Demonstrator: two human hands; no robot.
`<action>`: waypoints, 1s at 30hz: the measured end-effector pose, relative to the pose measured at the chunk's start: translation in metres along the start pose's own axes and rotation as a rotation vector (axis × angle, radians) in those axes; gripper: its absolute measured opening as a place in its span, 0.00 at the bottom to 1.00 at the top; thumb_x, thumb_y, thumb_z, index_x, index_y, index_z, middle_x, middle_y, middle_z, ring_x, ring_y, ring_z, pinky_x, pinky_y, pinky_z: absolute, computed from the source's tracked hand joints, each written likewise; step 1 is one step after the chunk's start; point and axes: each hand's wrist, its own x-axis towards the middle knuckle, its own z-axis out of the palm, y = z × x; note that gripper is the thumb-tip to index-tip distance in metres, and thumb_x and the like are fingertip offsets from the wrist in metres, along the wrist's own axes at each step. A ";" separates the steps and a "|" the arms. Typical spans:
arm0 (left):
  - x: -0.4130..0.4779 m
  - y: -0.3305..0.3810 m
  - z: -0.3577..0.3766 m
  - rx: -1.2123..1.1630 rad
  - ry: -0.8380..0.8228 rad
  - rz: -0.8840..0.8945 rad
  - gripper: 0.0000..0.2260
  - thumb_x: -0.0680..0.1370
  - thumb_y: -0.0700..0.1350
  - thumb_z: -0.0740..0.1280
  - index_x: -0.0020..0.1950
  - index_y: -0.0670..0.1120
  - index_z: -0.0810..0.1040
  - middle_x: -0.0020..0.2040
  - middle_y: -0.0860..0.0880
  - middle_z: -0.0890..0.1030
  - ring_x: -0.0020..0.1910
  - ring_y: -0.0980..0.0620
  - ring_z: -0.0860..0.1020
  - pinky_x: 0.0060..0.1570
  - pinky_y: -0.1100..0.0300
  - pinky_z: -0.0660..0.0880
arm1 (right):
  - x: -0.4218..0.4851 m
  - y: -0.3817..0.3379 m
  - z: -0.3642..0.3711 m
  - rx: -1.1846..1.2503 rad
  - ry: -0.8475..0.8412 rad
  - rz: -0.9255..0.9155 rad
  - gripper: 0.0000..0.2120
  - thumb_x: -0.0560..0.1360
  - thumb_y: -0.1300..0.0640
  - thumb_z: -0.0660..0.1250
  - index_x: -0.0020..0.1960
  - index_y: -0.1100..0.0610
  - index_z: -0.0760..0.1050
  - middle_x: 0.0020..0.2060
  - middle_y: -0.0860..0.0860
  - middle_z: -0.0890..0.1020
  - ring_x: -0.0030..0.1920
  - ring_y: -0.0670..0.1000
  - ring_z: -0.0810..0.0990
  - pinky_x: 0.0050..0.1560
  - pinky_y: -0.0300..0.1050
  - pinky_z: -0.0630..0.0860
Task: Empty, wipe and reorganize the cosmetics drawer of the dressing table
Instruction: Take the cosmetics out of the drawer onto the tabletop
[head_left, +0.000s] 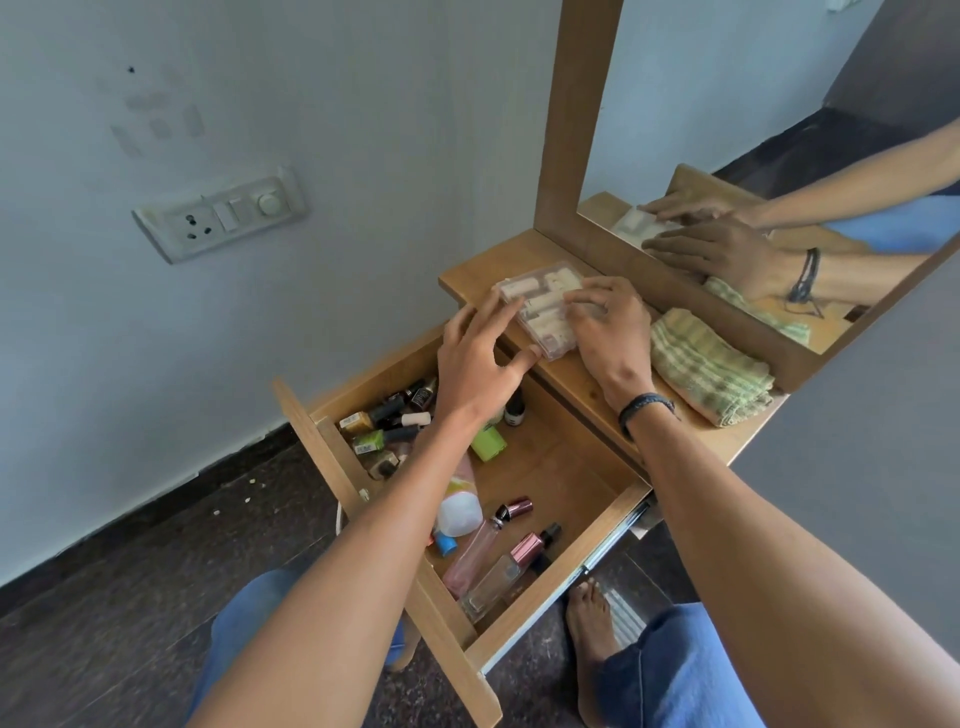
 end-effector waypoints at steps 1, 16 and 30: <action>0.003 -0.001 -0.001 0.071 0.007 0.019 0.28 0.75 0.62 0.68 0.75 0.63 0.67 0.79 0.60 0.61 0.77 0.50 0.57 0.74 0.43 0.58 | -0.001 0.000 0.000 0.001 0.018 0.006 0.11 0.76 0.56 0.66 0.53 0.53 0.86 0.60 0.47 0.78 0.62 0.48 0.76 0.65 0.48 0.73; 0.043 0.002 0.001 0.352 0.054 -0.036 0.28 0.75 0.67 0.64 0.74 0.62 0.67 0.77 0.57 0.67 0.77 0.45 0.59 0.73 0.43 0.59 | -0.001 -0.004 0.000 -0.076 -0.032 0.054 0.19 0.79 0.51 0.62 0.67 0.51 0.80 0.75 0.49 0.73 0.79 0.48 0.60 0.74 0.45 0.61; 0.059 0.004 0.007 0.237 0.066 -0.098 0.27 0.75 0.66 0.67 0.73 0.62 0.70 0.76 0.59 0.68 0.76 0.48 0.59 0.71 0.43 0.62 | 0.001 -0.009 0.006 -0.184 -0.115 0.064 0.27 0.79 0.42 0.65 0.76 0.49 0.71 0.80 0.48 0.62 0.81 0.55 0.58 0.79 0.57 0.60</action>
